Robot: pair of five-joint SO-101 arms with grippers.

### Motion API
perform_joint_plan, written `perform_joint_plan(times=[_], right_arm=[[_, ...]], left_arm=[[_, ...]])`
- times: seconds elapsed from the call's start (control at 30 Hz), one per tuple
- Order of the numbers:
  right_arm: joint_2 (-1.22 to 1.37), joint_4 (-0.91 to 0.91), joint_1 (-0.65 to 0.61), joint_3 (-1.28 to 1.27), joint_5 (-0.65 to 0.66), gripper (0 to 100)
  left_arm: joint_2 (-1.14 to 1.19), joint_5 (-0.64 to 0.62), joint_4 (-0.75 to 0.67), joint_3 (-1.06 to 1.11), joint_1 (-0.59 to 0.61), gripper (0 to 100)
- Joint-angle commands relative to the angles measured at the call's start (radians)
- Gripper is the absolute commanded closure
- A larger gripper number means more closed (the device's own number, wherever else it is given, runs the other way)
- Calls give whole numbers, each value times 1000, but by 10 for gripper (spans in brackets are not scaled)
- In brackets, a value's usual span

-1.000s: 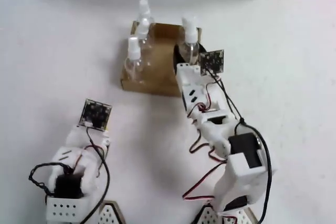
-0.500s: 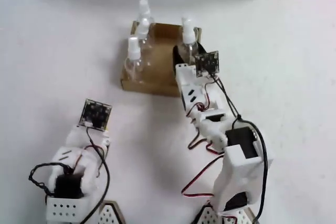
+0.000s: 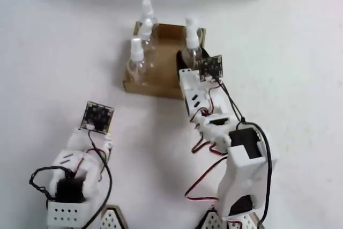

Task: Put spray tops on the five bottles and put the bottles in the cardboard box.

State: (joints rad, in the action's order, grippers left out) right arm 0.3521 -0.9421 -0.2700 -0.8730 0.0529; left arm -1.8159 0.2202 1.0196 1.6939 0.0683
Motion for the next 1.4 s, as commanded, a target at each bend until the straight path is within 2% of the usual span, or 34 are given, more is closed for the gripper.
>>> perform_joint_plan(times=[0.0, 0.17, 0.4, 0.73, 0.97, 1.37], right_arm=[[-15, -1, -31, -15, 11, 981], [-13, 2, -45, -17, 11, 975], [-13, 2, -48, -35, 11, 810], [-15, 1, -62, -48, 11, 789], [-16, 1, -71, -58, 12, 679], [-105, 1, -71, -91, 3, 669]], left_arm=[[-7, 9, 14, -2, 12, 980], [-7, 9, 14, -2, 12, 980], [-7, 9, 14, -2, 12, 980], [-7, 9, 14, -2, 12, 980], [-7, 9, 14, -2, 12, 980], [-7, 9, 14, -2, 12, 980]])
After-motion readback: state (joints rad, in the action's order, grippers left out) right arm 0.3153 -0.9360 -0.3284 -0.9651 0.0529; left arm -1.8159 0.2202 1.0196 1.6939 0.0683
